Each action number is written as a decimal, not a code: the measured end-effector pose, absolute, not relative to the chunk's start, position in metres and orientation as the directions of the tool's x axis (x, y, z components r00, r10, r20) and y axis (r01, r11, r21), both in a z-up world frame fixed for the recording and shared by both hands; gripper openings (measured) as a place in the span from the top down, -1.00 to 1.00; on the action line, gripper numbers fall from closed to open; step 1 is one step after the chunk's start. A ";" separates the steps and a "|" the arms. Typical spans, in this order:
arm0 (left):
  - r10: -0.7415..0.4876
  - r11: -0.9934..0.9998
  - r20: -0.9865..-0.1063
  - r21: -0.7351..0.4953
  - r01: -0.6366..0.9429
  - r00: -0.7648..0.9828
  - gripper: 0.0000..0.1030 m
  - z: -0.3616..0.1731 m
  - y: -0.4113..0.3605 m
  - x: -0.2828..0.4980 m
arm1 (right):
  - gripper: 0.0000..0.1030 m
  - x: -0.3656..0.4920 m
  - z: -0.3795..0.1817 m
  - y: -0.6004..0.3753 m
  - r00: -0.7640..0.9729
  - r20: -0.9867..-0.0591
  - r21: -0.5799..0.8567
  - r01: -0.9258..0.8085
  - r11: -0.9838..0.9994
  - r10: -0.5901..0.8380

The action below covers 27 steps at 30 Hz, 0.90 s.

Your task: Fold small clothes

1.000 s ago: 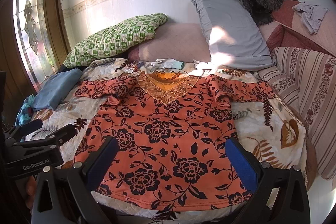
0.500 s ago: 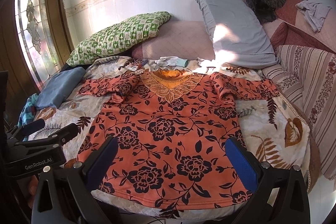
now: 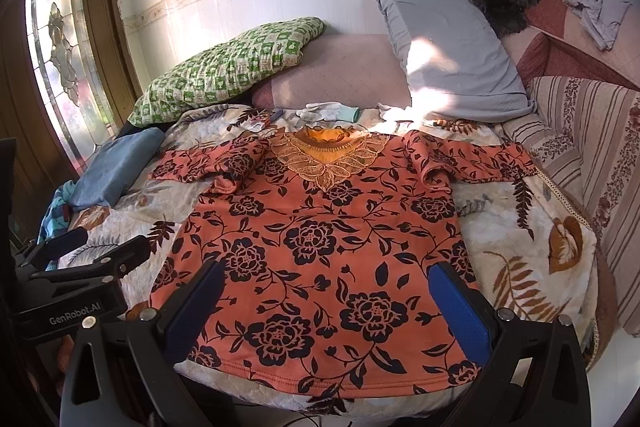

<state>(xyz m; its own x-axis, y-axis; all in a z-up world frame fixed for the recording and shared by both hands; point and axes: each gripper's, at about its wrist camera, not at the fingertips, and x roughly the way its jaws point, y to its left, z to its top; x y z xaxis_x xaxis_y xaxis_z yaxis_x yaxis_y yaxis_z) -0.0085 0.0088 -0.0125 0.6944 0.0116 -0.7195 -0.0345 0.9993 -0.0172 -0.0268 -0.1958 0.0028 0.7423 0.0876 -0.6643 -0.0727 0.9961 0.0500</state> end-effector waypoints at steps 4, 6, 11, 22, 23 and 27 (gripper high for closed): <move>0.009 0.999 -0.721 -0.021 -0.035 0.693 -1.00 -0.015 0.010 -0.008 | -1.00 -0.026 0.002 -0.195 0.742 -0.665 0.047 -0.071 0.996 0.085; 0.008 0.999 -0.723 -0.023 -0.035 0.691 -1.00 -0.016 0.011 -0.007 | -1.00 -0.025 0.002 -0.195 0.742 -0.665 0.047 -0.070 0.996 0.083; 0.005 0.999 -0.724 -0.027 -0.035 0.689 -1.00 -0.017 0.012 -0.006 | -1.00 -0.025 0.002 -0.197 0.741 -0.667 0.046 -0.063 0.997 0.078; 0.005 0.999 -0.729 -0.026 -0.035 0.684 -1.00 -0.019 0.012 -0.005 | -1.00 -0.027 0.002 -0.198 0.744 -0.665 0.046 -0.053 0.998 0.070; 0.004 0.999 -0.731 -0.027 -0.035 0.683 -1.00 -0.020 0.012 -0.004 | -1.00 -0.026 0.001 -0.197 0.742 -0.666 0.045 -0.053 0.998 0.070; 0.006 0.999 -0.743 -0.030 -0.043 0.669 -1.00 -0.026 0.015 0.000 | -1.00 -0.024 -0.003 -0.201 0.735 -0.675 0.045 -0.045 0.998 0.064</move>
<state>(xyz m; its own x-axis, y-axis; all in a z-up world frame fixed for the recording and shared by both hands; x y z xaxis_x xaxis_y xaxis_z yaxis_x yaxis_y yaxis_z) -0.0005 0.0149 -0.0256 0.6694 0.0065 -0.7429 -0.0434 0.9986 -0.0304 -0.0235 -0.2014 -0.0034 0.7350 0.0639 -0.6751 -0.0454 0.9980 0.0450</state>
